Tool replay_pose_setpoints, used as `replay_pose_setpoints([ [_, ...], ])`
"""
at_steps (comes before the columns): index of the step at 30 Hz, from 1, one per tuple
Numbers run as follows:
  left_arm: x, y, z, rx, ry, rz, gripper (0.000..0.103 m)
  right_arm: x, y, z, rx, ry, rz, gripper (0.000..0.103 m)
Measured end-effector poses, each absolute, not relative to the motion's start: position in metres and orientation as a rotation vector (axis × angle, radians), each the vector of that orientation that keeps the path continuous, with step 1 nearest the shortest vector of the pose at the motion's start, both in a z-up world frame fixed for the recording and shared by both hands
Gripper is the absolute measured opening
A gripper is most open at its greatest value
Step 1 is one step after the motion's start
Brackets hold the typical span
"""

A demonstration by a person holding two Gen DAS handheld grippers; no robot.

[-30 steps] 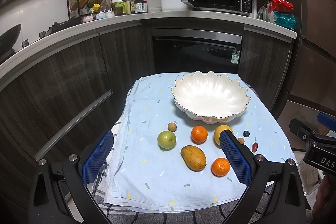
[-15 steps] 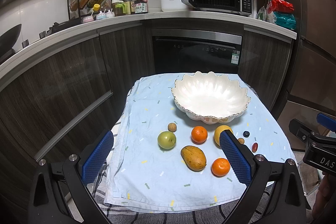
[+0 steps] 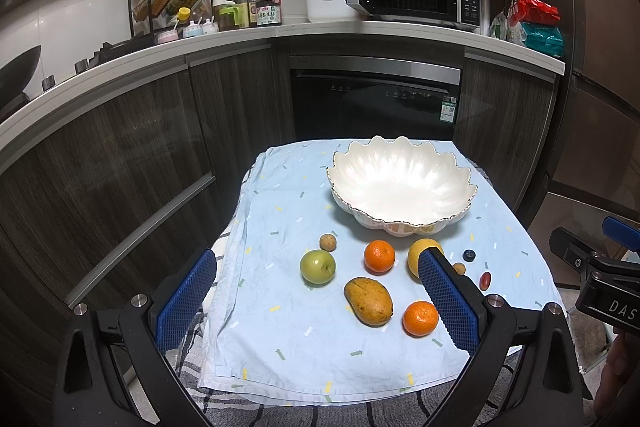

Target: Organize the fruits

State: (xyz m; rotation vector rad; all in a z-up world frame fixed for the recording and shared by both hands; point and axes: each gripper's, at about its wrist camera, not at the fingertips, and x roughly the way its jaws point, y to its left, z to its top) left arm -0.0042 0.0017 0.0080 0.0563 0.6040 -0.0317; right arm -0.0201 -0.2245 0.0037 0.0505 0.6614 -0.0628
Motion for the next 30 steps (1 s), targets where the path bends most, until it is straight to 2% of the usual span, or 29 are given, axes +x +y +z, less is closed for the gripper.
replay_pose_setpoints([
  [30, -0.0039, 0.003, 0.0136, 0.07, 0.605, -0.033, 0.103, -0.0194, -0.2219, -0.0019, 0.052, 0.672, -0.06, 0.103],
])
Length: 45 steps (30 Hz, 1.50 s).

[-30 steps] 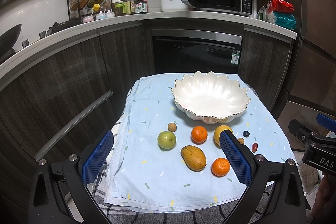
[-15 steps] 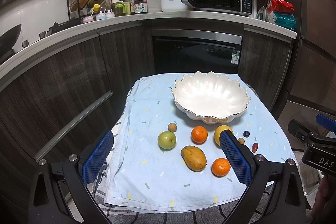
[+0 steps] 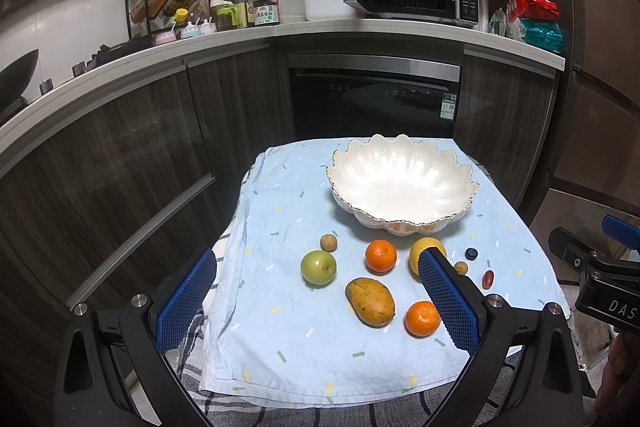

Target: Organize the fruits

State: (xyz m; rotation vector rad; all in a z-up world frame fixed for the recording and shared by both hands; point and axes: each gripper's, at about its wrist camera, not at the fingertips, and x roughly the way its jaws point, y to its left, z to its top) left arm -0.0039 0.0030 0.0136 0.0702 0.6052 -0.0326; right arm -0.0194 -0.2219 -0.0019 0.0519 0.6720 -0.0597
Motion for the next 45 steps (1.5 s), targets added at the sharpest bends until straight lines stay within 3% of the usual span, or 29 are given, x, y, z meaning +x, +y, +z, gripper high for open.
replay_pose_setpoints([
  [45, 0.064, -0.026, -0.044, 0.147, 0.754, -0.115, 0.101, 0.034, -0.231, -0.045, 0.05, 0.793, -0.057, 0.102],
])
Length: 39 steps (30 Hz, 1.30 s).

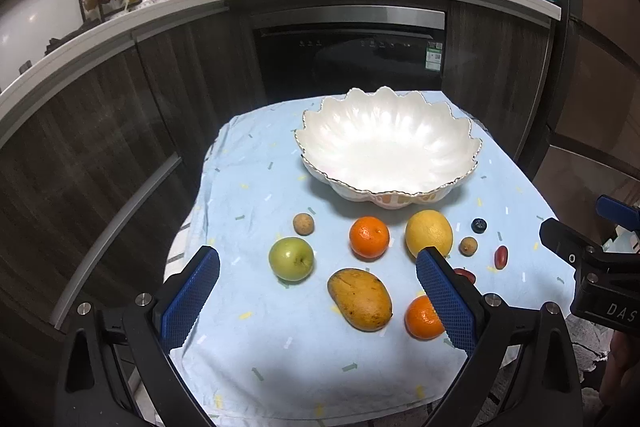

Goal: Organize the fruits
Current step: 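Move the left tool to the mango while the right tool approaches a red date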

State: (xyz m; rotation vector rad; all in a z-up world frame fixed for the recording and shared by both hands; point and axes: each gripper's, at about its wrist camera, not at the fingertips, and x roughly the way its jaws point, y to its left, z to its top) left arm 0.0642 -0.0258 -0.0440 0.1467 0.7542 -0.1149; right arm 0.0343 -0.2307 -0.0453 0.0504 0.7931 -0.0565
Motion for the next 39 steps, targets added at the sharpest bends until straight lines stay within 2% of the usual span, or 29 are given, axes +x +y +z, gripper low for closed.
replay_pose_setpoints([
  [5, 0.073, -0.03, -0.054, 0.151, 0.781, -0.124, 0.1, 0.04, -0.232, -0.053, 0.042, 0.802, -0.063, 0.097],
  [10, 0.082, -0.035, -0.066, 0.156, 0.812, -0.135, 0.093, 0.049, -0.233, -0.063, 0.047, 0.826, -0.057, 0.091],
  [23, 0.099, -0.046, -0.092, 0.166, 0.879, -0.159, 0.09, 0.068, -0.241, -0.087, 0.053, 0.871, -0.074, 0.084],
  [30, 0.107, -0.051, -0.112, 0.167, 0.937, -0.167, 0.083, 0.076, -0.243, -0.102, 0.041, 0.891, -0.082, 0.08],
  [39, 0.116, -0.055, -0.136, 0.163, 1.003, -0.165, 0.08, 0.086, -0.248, -0.123, 0.065, 0.946, -0.089, 0.072],
])
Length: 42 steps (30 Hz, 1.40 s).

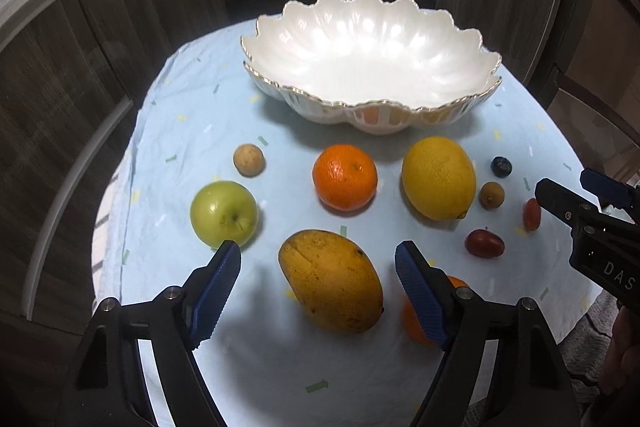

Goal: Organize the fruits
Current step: 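Move the left tool to the mango while the right tool approaches a red date, then close the left tool on the mango while the right tool grasps the red date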

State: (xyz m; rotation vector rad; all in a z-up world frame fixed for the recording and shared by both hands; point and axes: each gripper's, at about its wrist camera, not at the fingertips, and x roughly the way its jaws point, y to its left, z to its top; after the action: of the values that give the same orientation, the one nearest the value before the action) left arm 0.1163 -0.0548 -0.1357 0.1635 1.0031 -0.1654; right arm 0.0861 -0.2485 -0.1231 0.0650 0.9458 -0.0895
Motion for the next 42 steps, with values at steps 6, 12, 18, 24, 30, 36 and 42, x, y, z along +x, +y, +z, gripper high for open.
replay_pose_setpoints([
  [6, 0.123, -0.055, -0.147, 0.152, 1.048, -0.162, 0.076, 0.092, -0.251, -0.134, 0.079, 0.988, -0.09, 0.066],
  [12, 0.127, -0.054, -0.156, 0.135, 1.083, -0.161, 0.07, 0.097, -0.252, -0.142, 0.085, 1.013, -0.084, 0.063],
  [18, 0.128, -0.054, -0.159, 0.123, 1.094, -0.169, 0.067, 0.1, -0.255, -0.151, 0.103, 1.042, -0.085, 0.055],
  [24, 0.128, -0.054, -0.167, 0.105, 1.123, -0.184, 0.064, 0.101, -0.255, -0.158, 0.115, 1.068, -0.076, 0.046],
  [30, 0.129, -0.055, -0.169, 0.099, 1.128, -0.19, 0.061, 0.101, -0.255, -0.165, 0.126, 1.09, -0.069, 0.035],
  [36, 0.127, -0.054, -0.168, 0.091, 1.128, -0.196, 0.059, 0.099, -0.254, -0.166, 0.128, 1.089, -0.065, 0.023],
  [42, 0.128, -0.053, -0.167, 0.078, 1.125, -0.198, 0.057, 0.1, -0.253, -0.166, 0.129, 1.089, -0.065, 0.02],
])
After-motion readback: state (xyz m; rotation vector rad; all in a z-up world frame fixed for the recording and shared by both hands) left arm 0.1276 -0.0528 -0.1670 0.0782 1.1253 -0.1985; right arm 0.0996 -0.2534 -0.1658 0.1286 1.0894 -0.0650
